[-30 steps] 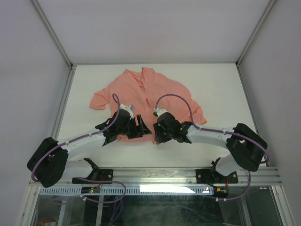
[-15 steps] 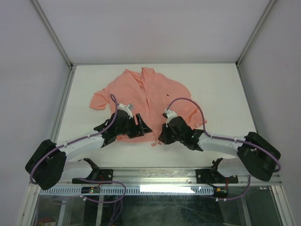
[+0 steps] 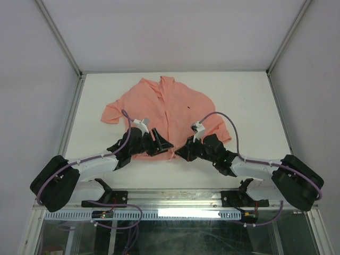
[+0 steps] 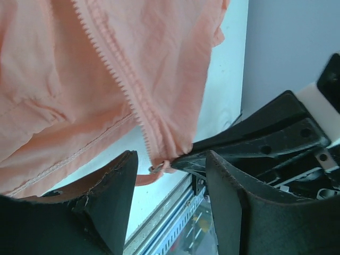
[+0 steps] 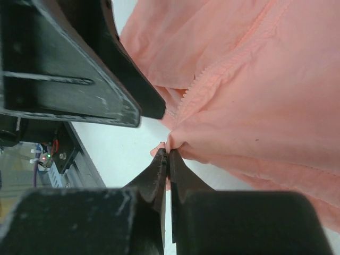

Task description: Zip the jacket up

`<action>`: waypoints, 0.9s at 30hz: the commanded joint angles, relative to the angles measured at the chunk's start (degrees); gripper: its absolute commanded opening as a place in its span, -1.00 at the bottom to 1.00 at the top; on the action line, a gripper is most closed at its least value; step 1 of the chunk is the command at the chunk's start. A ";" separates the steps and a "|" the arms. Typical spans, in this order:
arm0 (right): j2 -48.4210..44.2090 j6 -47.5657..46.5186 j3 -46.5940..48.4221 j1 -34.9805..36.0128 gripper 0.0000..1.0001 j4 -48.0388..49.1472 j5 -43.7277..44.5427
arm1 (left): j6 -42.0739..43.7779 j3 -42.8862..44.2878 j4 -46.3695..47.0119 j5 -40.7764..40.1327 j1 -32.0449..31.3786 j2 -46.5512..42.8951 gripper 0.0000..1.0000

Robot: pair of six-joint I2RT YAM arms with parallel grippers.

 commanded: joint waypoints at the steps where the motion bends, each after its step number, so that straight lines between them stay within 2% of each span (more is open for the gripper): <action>1: -0.95 1.82 -0.74 -0.21 -1.00 10.04 -2.01 | -4.46 -2.32 8.28 -0.69 0.30 1.17 0.10; 6: -0.06 2.32 -1.09 -0.25 -1.00 11.56 -2.46 | -5.87 -2.55 11.21 -0.36 0.34 3.71 0.09; 12: 1.10 2.66 -1.44 -0.25 -1.00 12.92 -2.81 | -7.50 -4.24 18.95 0.39 0.24 5.81 -0.06; 20: 0.43 3.12 -2.72 -0.36 -1.00 12.71 -1.06 | -7.18 -6.16 22.45 -0.63 0.23 4.09 -0.50; 26: 0.36 3.68 -3.32 -0.38 -1.00 12.07 -0.09 | -4.96 -6.95 22.67 -1.43 0.22 1.45 -1.00; 27: 0.03 3.77 -3.57 -0.42 -0.99 11.65 0.44 | -4.38 -7.03 22.38 -1.80 0.23 0.76 -1.00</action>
